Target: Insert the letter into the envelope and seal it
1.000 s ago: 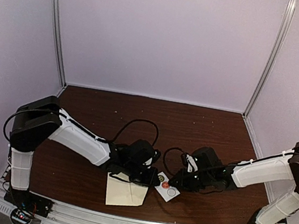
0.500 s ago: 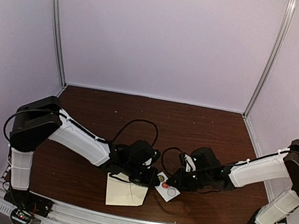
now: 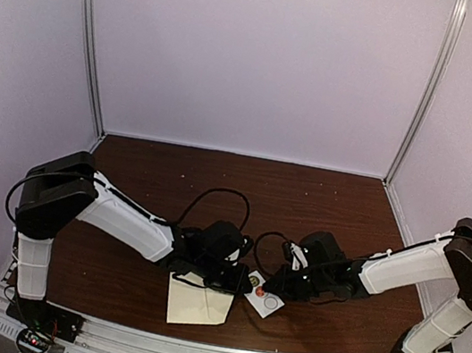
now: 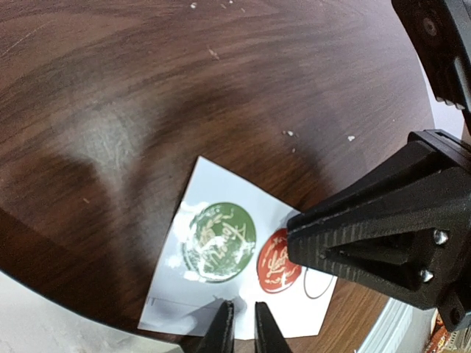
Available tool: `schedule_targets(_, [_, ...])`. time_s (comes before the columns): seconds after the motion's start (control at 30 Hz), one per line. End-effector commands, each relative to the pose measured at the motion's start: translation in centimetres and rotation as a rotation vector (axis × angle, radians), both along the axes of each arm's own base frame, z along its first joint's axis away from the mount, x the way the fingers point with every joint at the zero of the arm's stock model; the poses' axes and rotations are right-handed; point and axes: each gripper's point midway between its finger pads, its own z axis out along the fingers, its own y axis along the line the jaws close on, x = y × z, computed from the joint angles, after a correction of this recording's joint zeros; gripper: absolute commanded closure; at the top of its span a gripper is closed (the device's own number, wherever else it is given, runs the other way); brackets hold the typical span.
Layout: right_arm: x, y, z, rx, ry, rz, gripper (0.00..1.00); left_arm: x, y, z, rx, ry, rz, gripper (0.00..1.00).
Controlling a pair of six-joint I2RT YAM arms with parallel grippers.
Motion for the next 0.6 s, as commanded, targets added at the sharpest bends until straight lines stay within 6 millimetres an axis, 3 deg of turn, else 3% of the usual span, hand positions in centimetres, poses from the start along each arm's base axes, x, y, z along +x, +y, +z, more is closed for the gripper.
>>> schedule_targets(0.0, [0.1, -0.9, -1.4, -0.060, 0.031, -0.029, 0.92, -0.9, 0.8, -1.8, 0.044, 0.029, -0.006, 0.90])
schedule_targets(0.33, [0.3, -1.3, -1.6, -0.092, 0.032, -0.050, 1.00, -0.8, 0.8, -1.7, 0.042, 0.030, -0.003, 0.90])
schedule_targets(0.57, [0.8, -0.3, 1.6, -0.006, -0.022, -0.040, 1.00, -0.8, 1.1, -1.9, 0.056, 0.036, 0.008, 0.90])
